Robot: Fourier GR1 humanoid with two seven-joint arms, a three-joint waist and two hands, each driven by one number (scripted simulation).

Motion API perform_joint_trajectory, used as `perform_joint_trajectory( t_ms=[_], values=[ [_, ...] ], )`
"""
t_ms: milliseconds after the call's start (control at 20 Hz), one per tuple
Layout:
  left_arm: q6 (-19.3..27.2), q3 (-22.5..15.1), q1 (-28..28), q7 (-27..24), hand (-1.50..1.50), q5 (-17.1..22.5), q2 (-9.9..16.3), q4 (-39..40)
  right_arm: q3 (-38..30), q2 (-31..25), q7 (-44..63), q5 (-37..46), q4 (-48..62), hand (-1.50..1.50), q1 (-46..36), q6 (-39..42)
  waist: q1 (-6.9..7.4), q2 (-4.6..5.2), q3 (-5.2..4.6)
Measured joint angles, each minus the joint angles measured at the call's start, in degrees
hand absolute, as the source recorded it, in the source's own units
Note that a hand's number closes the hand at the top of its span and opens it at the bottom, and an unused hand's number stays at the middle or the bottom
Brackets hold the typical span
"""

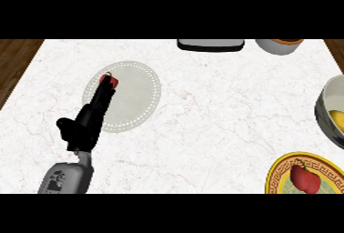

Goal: Pick the lemon from the plate and place it in the bowl

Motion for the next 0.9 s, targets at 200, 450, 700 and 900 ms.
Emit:
perform_joint_trajectory(
  t_ms=[200,450,700,900],
  values=[
    [0.1,-0.1,0.5,0.0,0.00,-0.1,-0.2,-0.5,-1.0,-1.8,3.3,-3.8,2.0,-1.50,-1.2,4.4,-0.03,-0.02,0.00],
    [0.2,-0.3,0.8,0.1,0.00,-0.1,-0.4,-1.1,-1.6,-4.3,7.2,-7.7,4.0,-1.50,-1.0,9.5,0.03,0.11,0.12],
    [0.4,-0.2,0.7,0.0,0.00,0.0,-0.6,-1.2,-1.8,-5.8,10.8,-11.0,3.8,-1.50,-0.7,13.4,-0.03,0.24,0.26],
    [0.3,0.1,0.9,-0.1,0.00,0.0,-0.3,-1.0,-1.4,-6.5,12.7,-13.2,2.3,-1.50,0.5,15.5,-0.36,0.29,0.37]
  ],
)
